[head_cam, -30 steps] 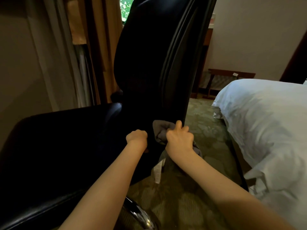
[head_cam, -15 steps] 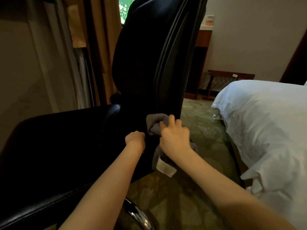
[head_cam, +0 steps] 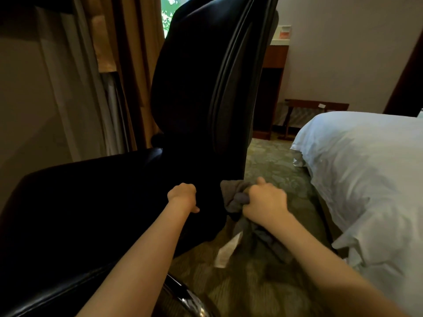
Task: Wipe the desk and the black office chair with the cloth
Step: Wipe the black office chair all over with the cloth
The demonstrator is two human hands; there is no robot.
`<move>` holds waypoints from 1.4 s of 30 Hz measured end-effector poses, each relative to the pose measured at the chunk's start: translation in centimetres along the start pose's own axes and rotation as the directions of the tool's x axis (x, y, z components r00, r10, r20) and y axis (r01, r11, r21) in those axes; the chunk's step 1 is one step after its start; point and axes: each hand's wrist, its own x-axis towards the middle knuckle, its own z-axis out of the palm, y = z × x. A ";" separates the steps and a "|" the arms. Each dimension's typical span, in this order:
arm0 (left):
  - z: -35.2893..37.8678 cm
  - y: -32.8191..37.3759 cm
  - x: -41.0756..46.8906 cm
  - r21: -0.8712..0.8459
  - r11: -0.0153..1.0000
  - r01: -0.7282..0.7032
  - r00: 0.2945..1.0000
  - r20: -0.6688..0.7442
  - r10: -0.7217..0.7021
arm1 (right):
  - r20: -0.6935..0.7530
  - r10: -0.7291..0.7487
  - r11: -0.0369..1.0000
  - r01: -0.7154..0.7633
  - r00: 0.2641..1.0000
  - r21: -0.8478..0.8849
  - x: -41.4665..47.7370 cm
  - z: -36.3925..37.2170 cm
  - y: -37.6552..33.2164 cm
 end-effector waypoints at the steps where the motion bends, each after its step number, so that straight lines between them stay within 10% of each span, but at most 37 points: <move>1: -0.1 0.0 0.0 0.004 1.000 -0.012 1.000 0.009 0.012 | -0.032 0.040 0.999 -0.040 0.999 0.015 0.2 -0.7 0.9; 5: -0.9 0.7 -0.2 0.042 0.997 -0.067 0.997 0.046 0.065 | -0.125 0.216 0.971 -0.199 0.968 0.133 1.1 -2.3 4.6; 8: -2.8 1.5 -1.0 -0.104 0.977 -0.184 0.969 -0.184 0.163 | -0.195 0.248 0.929 -0.175 0.949 0.327 2.3 -2.7 5.5; 12: -7.2 3.1 -4.1 -0.250 0.896 -0.367 0.770 -0.622 0.142 | -0.259 0.142 0.851 0.016 0.955 0.524 4.6 -2.9 3.1; 17: -12.5 4.8 -6.8 -0.236 0.785 -0.573 0.553 -0.818 0.158 | -0.215 0.072 0.867 0.045 0.974 0.495 5.9 -2.8 2.7; 28: -14.2 9.2 -4.7 -0.246 0.823 -0.513 0.644 -0.744 0.180 | -0.106 -0.150 0.569 0.173 0.983 0.804 6.4 -2.1 4.6; 34: -15.4 10.7 -5.2 -0.055 0.910 -0.412 0.459 -0.875 0.155 | -0.095 -0.189 0.624 0.194 0.977 0.757 4.3 -3.4 5.3; 42: -16.0 12.1 -5.0 -0.142 0.938 -0.316 0.511 -0.858 0.042 | -0.176 -0.097 0.612 0.198 0.980 0.765 5.0 -2.8 4.9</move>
